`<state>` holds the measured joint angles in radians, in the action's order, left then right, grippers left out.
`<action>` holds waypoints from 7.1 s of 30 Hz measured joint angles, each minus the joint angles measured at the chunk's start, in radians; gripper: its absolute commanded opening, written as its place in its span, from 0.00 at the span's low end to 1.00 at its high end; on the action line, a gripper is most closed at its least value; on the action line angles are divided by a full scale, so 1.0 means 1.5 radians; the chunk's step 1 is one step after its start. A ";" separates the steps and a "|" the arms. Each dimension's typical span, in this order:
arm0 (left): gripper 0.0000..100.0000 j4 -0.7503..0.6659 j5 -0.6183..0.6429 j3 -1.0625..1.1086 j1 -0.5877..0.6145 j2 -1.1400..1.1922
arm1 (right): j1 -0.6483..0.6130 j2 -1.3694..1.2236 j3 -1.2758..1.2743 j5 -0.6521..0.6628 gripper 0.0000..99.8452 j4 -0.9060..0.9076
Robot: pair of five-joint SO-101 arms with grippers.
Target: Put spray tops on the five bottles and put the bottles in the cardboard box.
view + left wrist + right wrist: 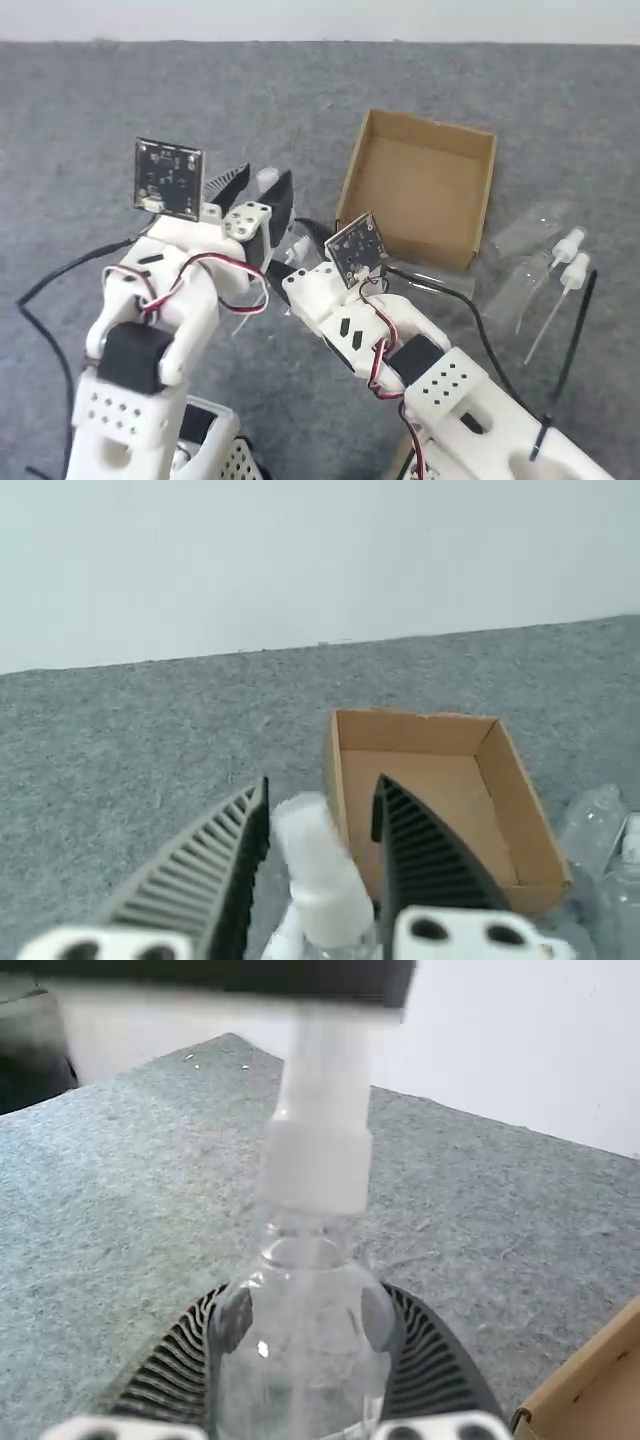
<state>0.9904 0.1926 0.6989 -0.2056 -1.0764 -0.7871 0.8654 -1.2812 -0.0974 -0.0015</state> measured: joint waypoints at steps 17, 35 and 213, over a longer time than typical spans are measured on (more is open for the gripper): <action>0.10 0.000 -0.057 -0.096 0.078 0.211 | 0.000 0.000 -0.013 0.000 0.01 0.000; 0.10 0.046 -0.115 -0.104 0.033 0.220 | 0.000 -0.001 -0.015 0.000 0.01 0.000; 0.01 -0.142 -0.080 0.441 0.087 -0.238 | 0.381 -0.863 0.644 -0.004 0.08 -0.161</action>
<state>0.7772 0.0729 1.3602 -0.0752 -1.4339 -0.2163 -0.4296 -0.3145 -0.1036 -0.2424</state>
